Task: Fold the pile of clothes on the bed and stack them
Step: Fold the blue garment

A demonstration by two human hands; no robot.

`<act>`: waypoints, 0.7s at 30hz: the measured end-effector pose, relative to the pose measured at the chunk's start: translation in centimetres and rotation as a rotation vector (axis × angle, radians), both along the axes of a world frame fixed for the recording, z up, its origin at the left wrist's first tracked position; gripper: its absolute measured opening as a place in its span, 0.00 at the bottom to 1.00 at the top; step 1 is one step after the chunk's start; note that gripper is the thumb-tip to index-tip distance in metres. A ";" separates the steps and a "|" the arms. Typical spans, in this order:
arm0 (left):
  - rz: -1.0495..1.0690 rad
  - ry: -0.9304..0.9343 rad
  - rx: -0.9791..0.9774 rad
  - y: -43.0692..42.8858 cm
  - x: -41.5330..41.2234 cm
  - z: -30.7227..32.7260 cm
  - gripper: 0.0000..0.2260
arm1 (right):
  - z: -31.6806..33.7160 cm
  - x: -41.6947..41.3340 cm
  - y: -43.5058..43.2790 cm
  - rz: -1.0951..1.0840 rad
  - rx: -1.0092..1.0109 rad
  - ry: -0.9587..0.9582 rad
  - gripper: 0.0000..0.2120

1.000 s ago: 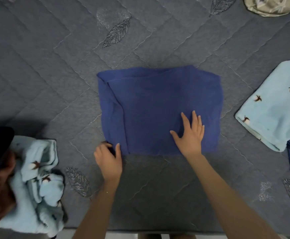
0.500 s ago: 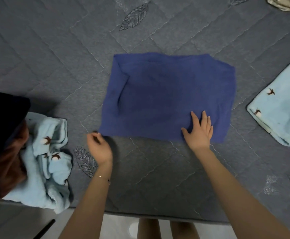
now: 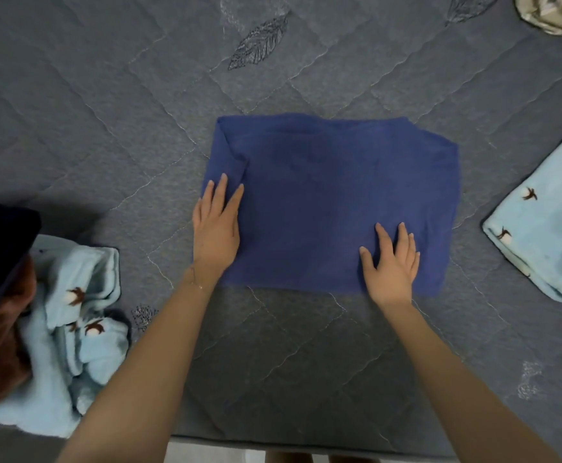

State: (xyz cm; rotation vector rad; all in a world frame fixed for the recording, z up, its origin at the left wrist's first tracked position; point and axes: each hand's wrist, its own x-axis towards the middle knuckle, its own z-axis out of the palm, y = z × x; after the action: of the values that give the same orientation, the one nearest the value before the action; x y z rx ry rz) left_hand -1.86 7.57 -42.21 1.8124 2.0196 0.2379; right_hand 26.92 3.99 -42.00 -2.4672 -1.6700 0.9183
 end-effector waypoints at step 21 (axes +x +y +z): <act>-0.038 0.001 0.097 3.4 6.6 0.5 0.22 | 0.0 2.6 3.3 -0.039 0.088 -0.009 0.28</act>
State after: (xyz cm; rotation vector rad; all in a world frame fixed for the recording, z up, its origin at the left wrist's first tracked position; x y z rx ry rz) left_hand 4.71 10.98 -41.73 1.9076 2.0044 0.3291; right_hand 29.51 7.34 -41.98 -2.4414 -1.6215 0.8125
